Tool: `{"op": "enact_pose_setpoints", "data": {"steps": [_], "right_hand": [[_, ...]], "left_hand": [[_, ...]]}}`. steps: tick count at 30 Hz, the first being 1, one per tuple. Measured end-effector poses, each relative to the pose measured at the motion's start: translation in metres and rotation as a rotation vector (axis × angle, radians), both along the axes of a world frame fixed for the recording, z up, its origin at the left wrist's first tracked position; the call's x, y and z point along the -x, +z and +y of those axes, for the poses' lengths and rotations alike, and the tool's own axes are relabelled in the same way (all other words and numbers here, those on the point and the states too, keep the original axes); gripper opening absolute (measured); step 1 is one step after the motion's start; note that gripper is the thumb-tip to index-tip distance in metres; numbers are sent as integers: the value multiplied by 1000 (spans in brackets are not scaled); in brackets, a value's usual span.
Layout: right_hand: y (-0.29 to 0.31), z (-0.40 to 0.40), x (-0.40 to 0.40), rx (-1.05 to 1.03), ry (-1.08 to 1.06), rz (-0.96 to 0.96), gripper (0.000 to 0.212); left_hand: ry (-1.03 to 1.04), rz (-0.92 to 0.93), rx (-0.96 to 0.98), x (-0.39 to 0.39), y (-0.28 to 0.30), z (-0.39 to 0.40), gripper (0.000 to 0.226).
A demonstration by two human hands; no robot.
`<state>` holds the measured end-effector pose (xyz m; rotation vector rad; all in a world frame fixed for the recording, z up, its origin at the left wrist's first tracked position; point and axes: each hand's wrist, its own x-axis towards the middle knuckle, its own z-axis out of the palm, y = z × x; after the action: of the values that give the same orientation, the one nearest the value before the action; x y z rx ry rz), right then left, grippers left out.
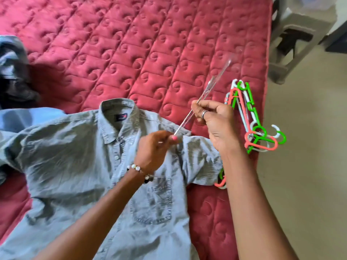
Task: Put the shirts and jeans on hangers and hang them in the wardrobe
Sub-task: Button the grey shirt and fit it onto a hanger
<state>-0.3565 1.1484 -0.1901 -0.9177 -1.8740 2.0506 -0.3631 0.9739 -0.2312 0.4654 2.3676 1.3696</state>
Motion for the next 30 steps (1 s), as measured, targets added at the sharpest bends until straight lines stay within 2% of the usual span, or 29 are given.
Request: {"op": "enact_pose_setpoints", "data": {"steps": [2, 4, 5, 6, 7, 9, 11, 13, 15, 17, 19, 21, 22, 24, 26, 28, 30], "right_hand": [[-2, -20, 12, -283, 16, -3, 10], [-7, -35, 23, -753, 11, -56, 32], [-8, -44, 31, -957, 75, -58, 44], [-8, -54, 39, -1059, 207, -37, 53], [-10, -66, 50, -1043, 360, -20, 54], [-16, -90, 67, -923, 599, -115, 38], [-23, -116, 85, -855, 679, -205, 27], [-31, -138, 97, -453, 610, -137, 16], [-36, -153, 105, -84, 474, -67, 9], [-44, -169, 115, 71, 365, -78, 11], [-54, -177, 125, 148, 242, -110, 14], [-65, -173, 137, 247, 58, -147, 16], [-68, -169, 143, 346, -51, -153, 16], [-74, -159, 156, 590, -262, -132, 19], [-80, -150, 169, 730, -414, -78, 24], [-86, -143, 182, 775, -485, -28, 28], [-92, -140, 193, 766, -493, 0, 32]], "left_hand": [[100, 49, -4, 18, 6, -41, 26], [165, 35, -60, 36, 11, -82, 22], [186, -8, -76, 48, 12, -105, 22], [195, -50, -68, 59, 15, -126, 26], [190, -70, -33, 73, 17, -148, 33], [126, 23, 85, 100, 22, -183, 29], [45, 178, 281, 129, 29, -215, 28], [16, 268, 361, 162, 29, -234, 32], [0, 370, 361, 190, 24, -236, 36], [50, 464, 348, 219, 11, -236, 40], [273, 501, 431, 234, 3, -226, 37], [462, 370, 548, 241, 1, -212, 33], [464, 262, 615, 241, -4, -203, 32], [362, 28, 691, 235, -18, -185, 33], [222, -171, 675, 223, -36, -165, 48], [119, -268, 691, 208, -54, -148, 64], [123, -284, 711, 201, -63, -141, 64]]}}
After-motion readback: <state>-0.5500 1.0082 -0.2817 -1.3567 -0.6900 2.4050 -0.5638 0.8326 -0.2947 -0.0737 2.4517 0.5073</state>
